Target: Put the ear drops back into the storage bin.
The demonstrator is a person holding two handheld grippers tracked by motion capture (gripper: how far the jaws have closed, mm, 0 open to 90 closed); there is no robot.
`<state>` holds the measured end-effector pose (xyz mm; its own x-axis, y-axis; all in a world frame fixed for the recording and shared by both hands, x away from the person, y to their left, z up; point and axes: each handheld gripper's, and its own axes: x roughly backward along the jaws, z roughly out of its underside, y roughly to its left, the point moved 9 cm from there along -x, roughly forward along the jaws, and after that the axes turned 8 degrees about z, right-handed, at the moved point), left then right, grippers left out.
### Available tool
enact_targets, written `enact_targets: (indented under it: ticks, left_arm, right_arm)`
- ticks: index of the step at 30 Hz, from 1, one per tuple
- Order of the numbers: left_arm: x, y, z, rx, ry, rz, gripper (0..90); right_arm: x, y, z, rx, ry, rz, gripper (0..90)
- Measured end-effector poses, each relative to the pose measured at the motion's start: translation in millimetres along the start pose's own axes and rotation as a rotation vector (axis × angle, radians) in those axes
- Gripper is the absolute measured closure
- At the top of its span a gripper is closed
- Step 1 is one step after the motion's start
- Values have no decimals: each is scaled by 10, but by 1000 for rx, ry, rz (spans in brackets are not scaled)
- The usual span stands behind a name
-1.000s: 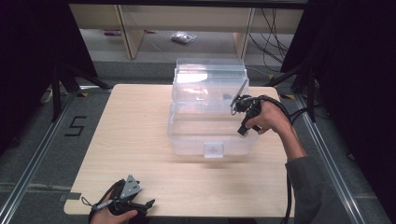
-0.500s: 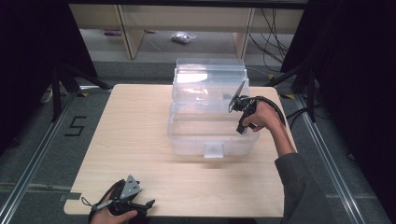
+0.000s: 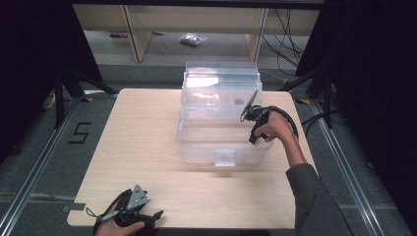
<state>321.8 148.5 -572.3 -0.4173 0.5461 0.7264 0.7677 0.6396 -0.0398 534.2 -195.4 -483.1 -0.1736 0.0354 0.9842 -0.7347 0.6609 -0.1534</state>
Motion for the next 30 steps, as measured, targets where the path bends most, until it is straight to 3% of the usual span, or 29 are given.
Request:
enact_targets:
  ticks: [10,14,15,19,20,24,25,26,30]
  left_arm:
    - [11,2,-3,-10,3,4,152]
    - [0,-2,-8,10,-7,2,152]
    - [7,3,-7,-5,-2,2,152]
    - [-1,-1,-2,11,-3,4,152]
    - [6,2,-8,-5,-2,2,152]
    - [5,2,-1,-4,0,3,152]
    - [5,0,-6,4,-4,2,152]
    - [8,0,-7,-6,-2,3,152]
    - [8,5,-6,-4,-1,1,152]
  right_arm:
    - [-133,22,-56,7,-10,-16,603]
    - [-212,6,-33,15,0,-5,603]
    - [-203,21,-24,-4,16,-1,603]
    - [-198,36,-45,-9,-1,-13,603]
    - [-208,28,-45,3,-6,-14,603]
    - [-223,17,-43,24,6,-7,603]
    - [-230,61,-46,-19,12,-23,603]
    - [-259,23,-41,12,9,-6,603]
    - [-307,40,-46,9,12,-11,603]
